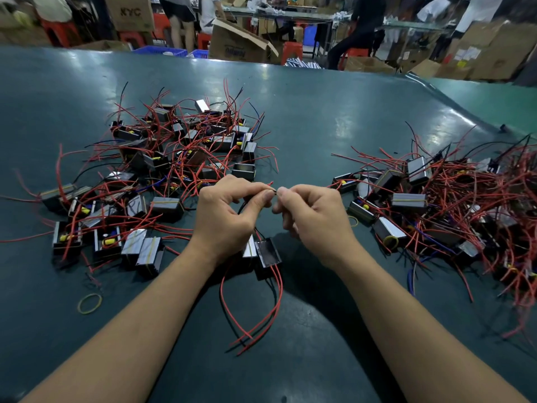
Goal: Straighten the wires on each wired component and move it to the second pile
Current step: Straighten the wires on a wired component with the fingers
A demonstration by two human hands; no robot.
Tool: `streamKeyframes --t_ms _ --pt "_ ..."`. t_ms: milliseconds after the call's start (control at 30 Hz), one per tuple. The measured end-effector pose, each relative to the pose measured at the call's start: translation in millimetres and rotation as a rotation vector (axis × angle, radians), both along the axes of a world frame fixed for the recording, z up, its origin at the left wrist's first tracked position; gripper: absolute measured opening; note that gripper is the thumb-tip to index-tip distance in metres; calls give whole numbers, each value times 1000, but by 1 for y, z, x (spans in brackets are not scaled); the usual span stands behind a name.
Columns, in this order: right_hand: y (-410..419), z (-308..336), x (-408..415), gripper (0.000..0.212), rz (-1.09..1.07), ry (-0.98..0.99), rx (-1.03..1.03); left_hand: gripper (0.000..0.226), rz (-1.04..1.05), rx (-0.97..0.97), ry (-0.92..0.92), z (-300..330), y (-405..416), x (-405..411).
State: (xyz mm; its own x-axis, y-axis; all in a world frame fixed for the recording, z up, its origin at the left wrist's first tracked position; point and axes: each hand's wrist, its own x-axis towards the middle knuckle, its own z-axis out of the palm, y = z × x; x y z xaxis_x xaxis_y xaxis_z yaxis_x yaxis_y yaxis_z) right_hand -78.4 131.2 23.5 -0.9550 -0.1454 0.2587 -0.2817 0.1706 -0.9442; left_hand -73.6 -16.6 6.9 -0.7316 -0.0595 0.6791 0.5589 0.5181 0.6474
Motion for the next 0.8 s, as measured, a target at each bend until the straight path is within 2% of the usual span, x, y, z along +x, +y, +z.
streamKeyframes --t_ms 100,167,233,300,333,400,500,533,567,633,800 --pt "-8 5 2 36 85 -579 -526 6 26 -55 60 0 1 1" --pt "-8 9 3 31 190 -882 -862 6 49 -119 102 -1 3 1" --pt "-6 12 2 28 274 -974 -1083 6 66 -131 130 -1 5 2" --pt "-8 13 3 29 293 -951 -1146 7 78 -115 144 0 6 2" --pt "-10 13 3 32 263 -908 -1071 7 83 -107 145 0 6 2" --pt "-12 10 3 37 109 -688 -678 6 94 -86 130 1 4 2" --pt "-3 2 1 35 -99 2 89 7 108 -56 94 0 1 2" --pt "2 -1 -2 31 -135 215 284 7 110 -53 78 -1 0 3" --pt "5 -3 -5 27 -145 367 392 7 109 -49 61 -1 0 3" --pt "10 -5 -9 20 -140 516 451 5 96 -44 31 -1 -1 4" --pt "16 -9 -15 11 -147 631 533 6 96 -20 -7 -2 -1 2"
